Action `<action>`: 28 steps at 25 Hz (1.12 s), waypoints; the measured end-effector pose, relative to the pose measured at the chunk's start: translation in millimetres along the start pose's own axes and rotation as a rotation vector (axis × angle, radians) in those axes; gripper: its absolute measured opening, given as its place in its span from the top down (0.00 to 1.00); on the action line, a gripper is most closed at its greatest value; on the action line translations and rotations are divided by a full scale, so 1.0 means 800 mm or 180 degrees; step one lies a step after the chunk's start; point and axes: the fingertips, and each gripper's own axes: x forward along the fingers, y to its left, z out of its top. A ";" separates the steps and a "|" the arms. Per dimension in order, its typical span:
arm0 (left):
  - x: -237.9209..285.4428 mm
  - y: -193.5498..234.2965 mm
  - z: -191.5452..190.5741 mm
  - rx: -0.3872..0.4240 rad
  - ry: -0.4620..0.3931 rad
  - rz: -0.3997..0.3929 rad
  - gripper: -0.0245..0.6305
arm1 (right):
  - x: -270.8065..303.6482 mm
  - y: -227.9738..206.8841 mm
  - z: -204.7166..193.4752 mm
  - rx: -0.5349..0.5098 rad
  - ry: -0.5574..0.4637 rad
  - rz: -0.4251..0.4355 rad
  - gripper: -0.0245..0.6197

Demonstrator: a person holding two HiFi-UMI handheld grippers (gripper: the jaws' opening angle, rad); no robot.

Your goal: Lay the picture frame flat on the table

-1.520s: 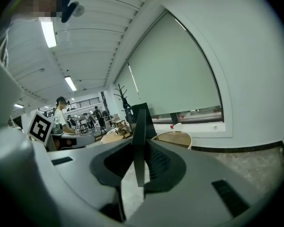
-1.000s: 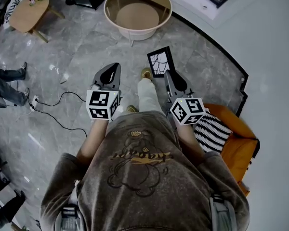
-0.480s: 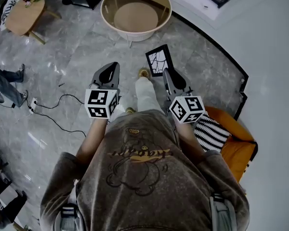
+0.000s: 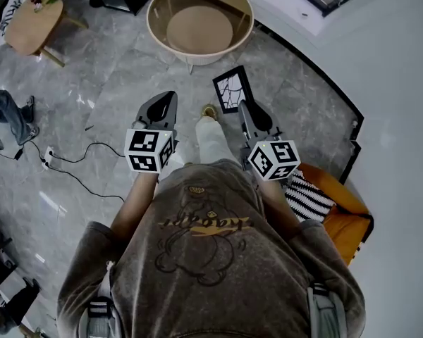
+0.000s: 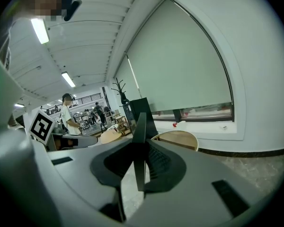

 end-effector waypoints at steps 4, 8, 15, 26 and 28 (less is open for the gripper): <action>0.022 0.011 0.019 0.0000 0.0017 -0.0016 0.94 | 0.030 -0.009 0.015 0.0025 0.0017 0.0050 0.83; 0.039 0.020 0.039 0.0004 0.0006 -0.0001 0.94 | 0.058 -0.015 0.032 0.0021 0.0023 0.0119 0.83; 0.072 0.043 0.073 -0.0036 0.0012 0.0077 0.94 | 0.106 -0.031 0.066 0.0016 0.0051 0.0210 0.83; 0.149 0.063 0.112 -0.0075 0.0012 0.0167 0.94 | 0.182 -0.075 0.106 -0.0016 0.0097 0.0397 0.83; 0.163 0.067 0.118 -0.0093 0.0009 0.0189 0.94 | 0.195 -0.084 0.111 -0.0025 0.0120 0.0434 0.83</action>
